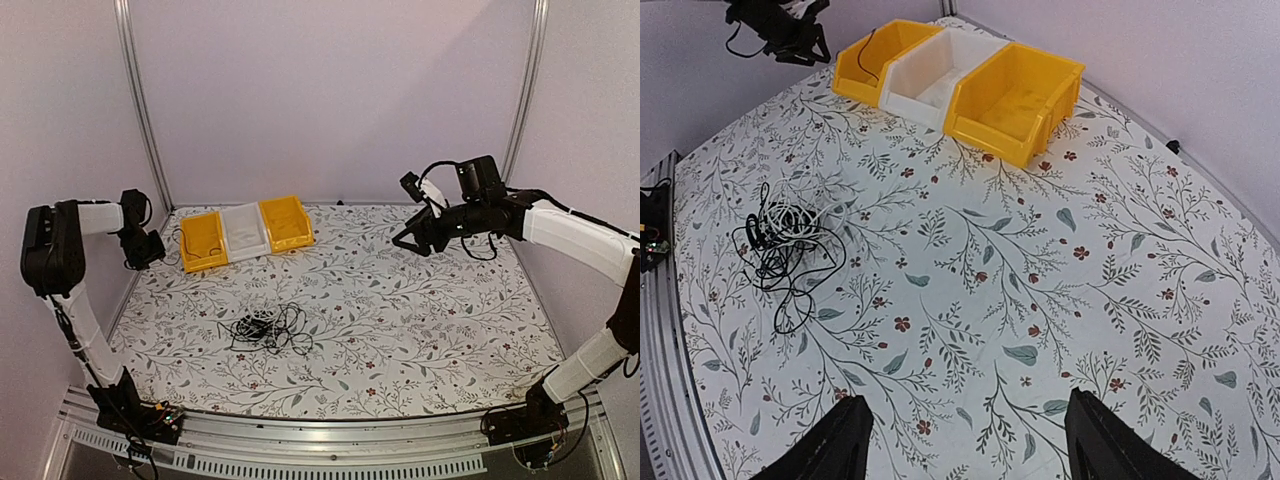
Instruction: Untangle the cables
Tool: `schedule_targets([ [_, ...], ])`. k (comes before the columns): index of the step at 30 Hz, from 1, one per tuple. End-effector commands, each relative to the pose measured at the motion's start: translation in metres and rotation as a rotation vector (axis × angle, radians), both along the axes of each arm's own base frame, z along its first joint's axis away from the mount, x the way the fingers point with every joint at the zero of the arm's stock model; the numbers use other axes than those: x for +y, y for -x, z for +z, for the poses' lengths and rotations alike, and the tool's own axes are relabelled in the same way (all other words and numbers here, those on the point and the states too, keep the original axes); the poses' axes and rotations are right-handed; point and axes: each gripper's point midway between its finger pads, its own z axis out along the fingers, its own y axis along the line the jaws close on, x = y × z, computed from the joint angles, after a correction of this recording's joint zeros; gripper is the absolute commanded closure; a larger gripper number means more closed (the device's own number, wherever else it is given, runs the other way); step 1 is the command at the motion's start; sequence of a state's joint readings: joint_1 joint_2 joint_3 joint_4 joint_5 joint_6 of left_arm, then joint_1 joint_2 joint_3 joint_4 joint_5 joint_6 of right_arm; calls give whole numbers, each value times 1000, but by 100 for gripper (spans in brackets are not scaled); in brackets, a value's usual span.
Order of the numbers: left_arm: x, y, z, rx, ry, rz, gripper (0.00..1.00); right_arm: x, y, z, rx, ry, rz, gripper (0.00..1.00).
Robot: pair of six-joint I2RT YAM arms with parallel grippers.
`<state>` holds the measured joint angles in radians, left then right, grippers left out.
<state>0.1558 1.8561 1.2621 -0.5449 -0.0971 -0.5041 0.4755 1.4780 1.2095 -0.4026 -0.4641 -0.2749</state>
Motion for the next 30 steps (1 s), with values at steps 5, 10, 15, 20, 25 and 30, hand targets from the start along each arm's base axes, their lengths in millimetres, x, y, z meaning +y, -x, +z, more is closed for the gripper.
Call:
schedule_targets([
  [5,8,-47,-11,-103,39,19,64,-5,0,9,-37,2,-8,29],
  [10,15,-61,-12,-114,13,19,83,-7,-1,7,-43,14,-13,29],
  [15,2,-69,22,-149,1,-24,100,-8,-1,7,-52,24,-13,29],
  [20,-33,-76,97,-275,-59,-117,100,-8,-1,4,-55,29,-9,29],
  [25,-69,-82,113,-321,-15,-181,100,-3,-4,1,-41,16,1,29],
  [30,-97,-88,83,-278,38,-204,100,2,-10,3,-39,8,11,29],
])
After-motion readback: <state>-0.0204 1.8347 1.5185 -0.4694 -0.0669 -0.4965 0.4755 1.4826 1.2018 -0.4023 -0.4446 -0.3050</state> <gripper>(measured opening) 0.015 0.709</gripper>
